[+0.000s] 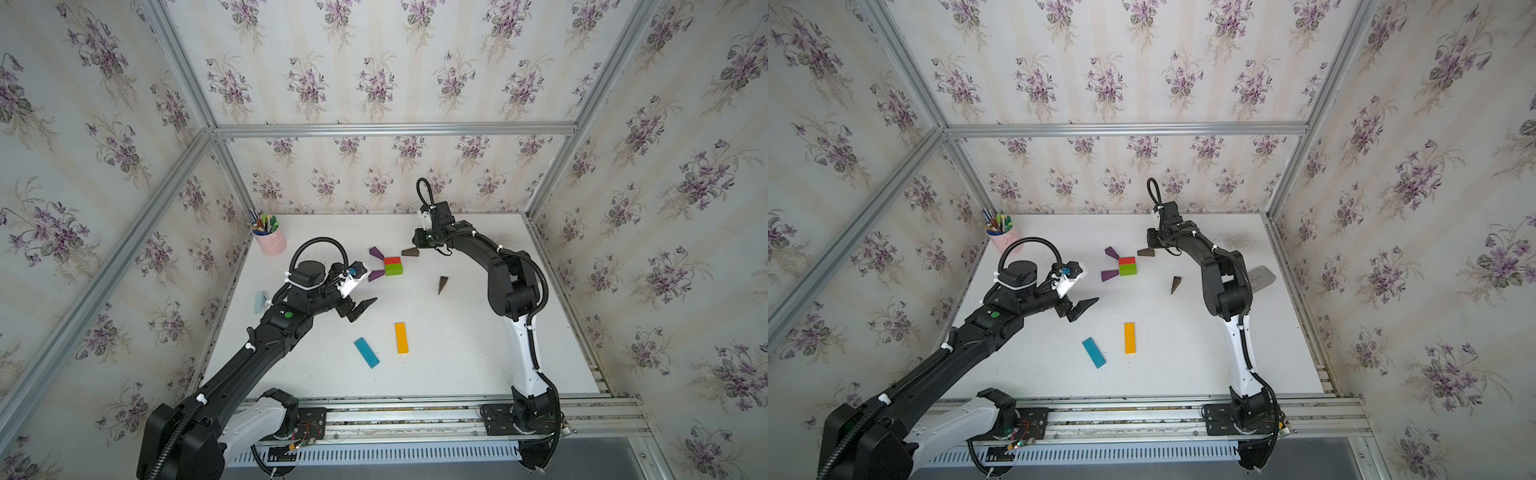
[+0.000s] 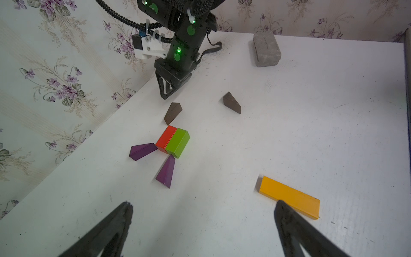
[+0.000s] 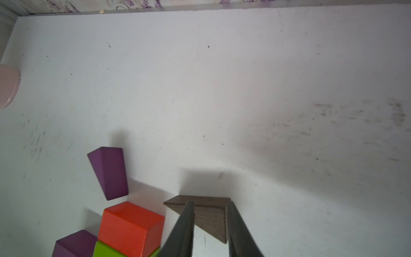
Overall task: Assemble a small pinwheel with building blocks
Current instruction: Adjust the building block at the center of the board.
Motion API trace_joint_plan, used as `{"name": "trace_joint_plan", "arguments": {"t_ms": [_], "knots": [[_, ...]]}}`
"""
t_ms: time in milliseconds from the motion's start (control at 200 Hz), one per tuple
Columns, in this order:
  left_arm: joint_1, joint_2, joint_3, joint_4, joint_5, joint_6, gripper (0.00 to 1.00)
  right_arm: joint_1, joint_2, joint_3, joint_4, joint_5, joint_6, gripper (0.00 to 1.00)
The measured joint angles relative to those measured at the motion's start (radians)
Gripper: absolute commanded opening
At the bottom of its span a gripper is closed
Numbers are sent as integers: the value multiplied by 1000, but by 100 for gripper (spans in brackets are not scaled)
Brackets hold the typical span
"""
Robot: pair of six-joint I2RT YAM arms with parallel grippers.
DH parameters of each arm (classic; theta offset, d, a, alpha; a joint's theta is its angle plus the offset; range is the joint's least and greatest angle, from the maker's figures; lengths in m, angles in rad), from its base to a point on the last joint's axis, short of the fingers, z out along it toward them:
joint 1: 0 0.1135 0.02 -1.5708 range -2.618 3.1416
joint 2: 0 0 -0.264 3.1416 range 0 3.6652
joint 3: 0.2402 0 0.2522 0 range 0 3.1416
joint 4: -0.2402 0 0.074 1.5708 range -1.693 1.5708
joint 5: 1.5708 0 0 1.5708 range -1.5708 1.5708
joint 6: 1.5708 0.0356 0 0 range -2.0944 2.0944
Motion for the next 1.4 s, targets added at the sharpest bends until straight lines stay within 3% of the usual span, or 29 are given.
{"name": "trace_joint_plan", "arguments": {"t_ms": [385,1399], "knots": [[-1,-2,0,0,0,0,100,-2,-14,-69,13,26,2,28],[-1,0,0,0,1,0,100,11,64,58,-32,-25,4,25]]}}
